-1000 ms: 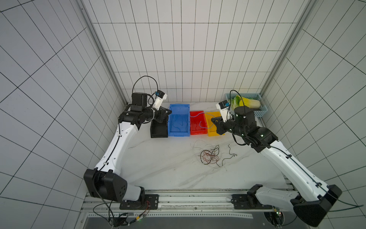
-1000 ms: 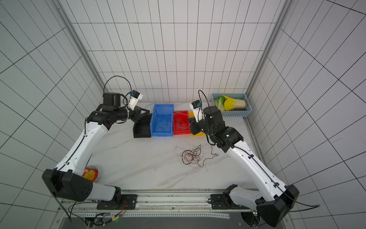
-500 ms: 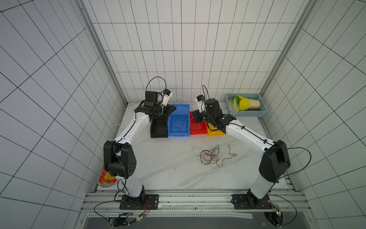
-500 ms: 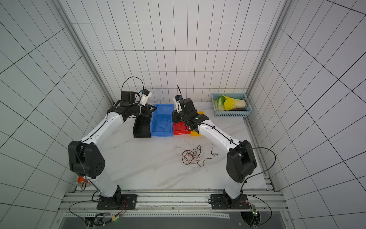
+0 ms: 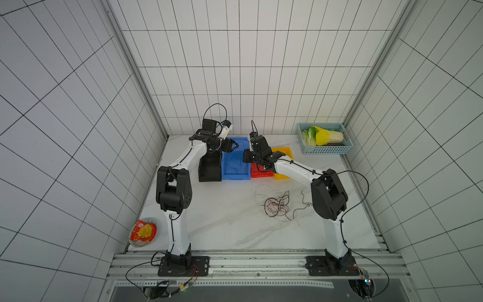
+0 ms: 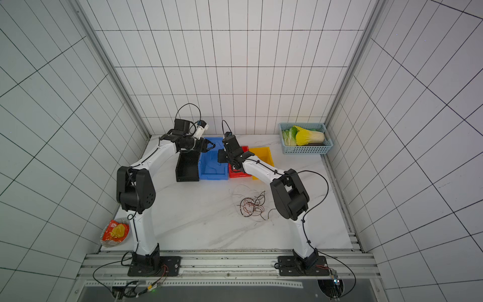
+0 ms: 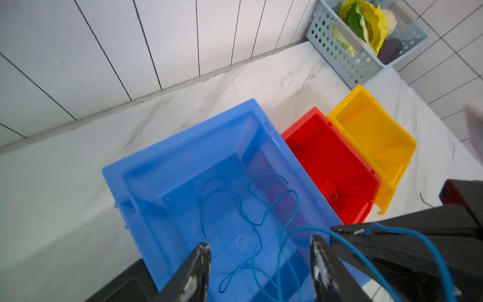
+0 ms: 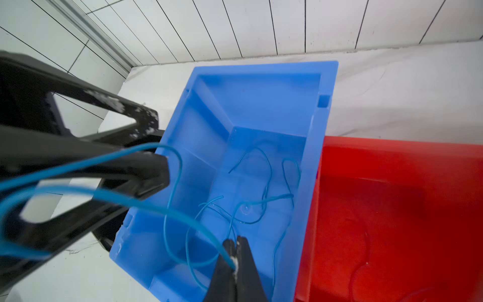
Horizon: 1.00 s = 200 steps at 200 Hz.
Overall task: Untangle and sort cables by color
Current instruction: Place the cable in the bin.
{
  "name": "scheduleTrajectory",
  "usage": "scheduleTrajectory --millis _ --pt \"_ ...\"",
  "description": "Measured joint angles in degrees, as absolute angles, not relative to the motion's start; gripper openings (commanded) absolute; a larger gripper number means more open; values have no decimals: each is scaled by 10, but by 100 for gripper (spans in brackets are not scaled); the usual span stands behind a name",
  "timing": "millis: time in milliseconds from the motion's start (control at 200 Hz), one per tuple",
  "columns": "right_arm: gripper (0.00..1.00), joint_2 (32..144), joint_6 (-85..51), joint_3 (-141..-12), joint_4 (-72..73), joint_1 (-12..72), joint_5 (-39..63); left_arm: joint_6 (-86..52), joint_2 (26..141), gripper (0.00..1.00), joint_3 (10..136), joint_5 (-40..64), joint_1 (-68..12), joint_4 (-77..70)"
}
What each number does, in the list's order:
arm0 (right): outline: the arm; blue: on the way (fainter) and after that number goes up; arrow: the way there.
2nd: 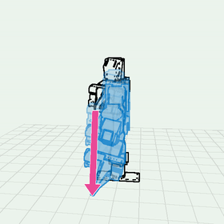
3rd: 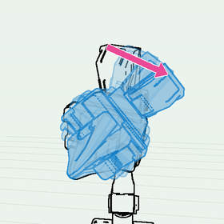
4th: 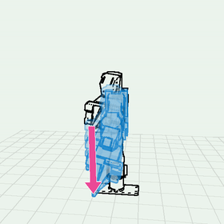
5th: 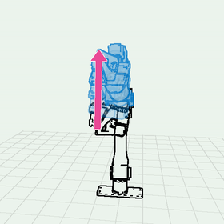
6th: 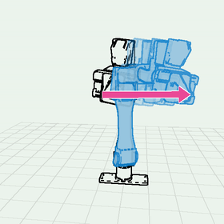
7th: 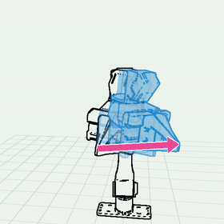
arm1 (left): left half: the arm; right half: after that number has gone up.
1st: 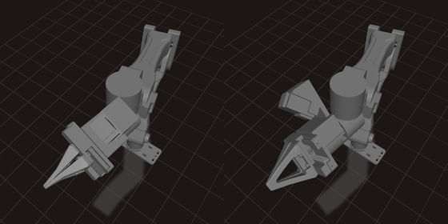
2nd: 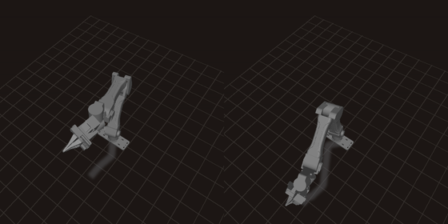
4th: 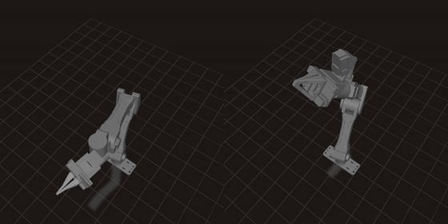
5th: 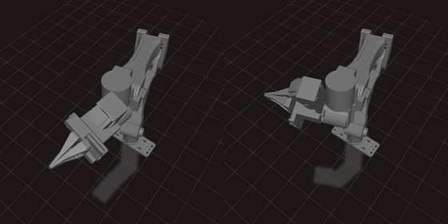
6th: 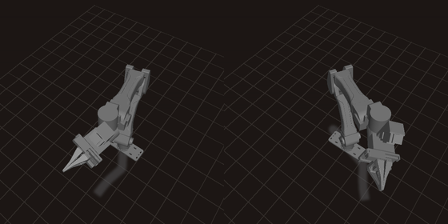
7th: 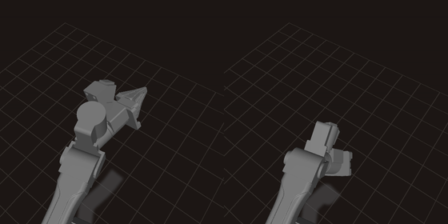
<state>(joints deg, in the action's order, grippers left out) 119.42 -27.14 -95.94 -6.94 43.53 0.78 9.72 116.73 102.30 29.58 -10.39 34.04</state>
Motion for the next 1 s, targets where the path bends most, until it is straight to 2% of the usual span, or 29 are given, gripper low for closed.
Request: scheduleTrajectory --millis 45,120,170,235,300,365,650,785,999 --pt "9 1195 -276 -959 -71 437 6 101 1164 68 1023 296 -98 345" --pt "21 1195 -281 -960 -71 438 5 106 1155 73 1023 296 -84 354" --pt "25 1195 -284 -961 -71 439 5 111 1146 75 1023 295 -76 361" --pt "26 1196 -286 -964 -75 439 5 117 1131 79 1023 290 -65 369" --pt "17 1199 -287 -971 -78 439 3 128 1111 79 1023 281 -58 373" --pt "17 1200 -289 -972 -80 439 1 142 1093 79 1023 277 -57 374" --pt "35 1181 -276 -970 -109 439 -8 158 1079 79 1031 269 -78 397" --pt "45 1090 -249 -927 -138 438 -19 149 1076 80 1030 290 -81 422" --pt "59 836 -222 -774 -166 422 -53 145 981 81 964 342 -86 465"
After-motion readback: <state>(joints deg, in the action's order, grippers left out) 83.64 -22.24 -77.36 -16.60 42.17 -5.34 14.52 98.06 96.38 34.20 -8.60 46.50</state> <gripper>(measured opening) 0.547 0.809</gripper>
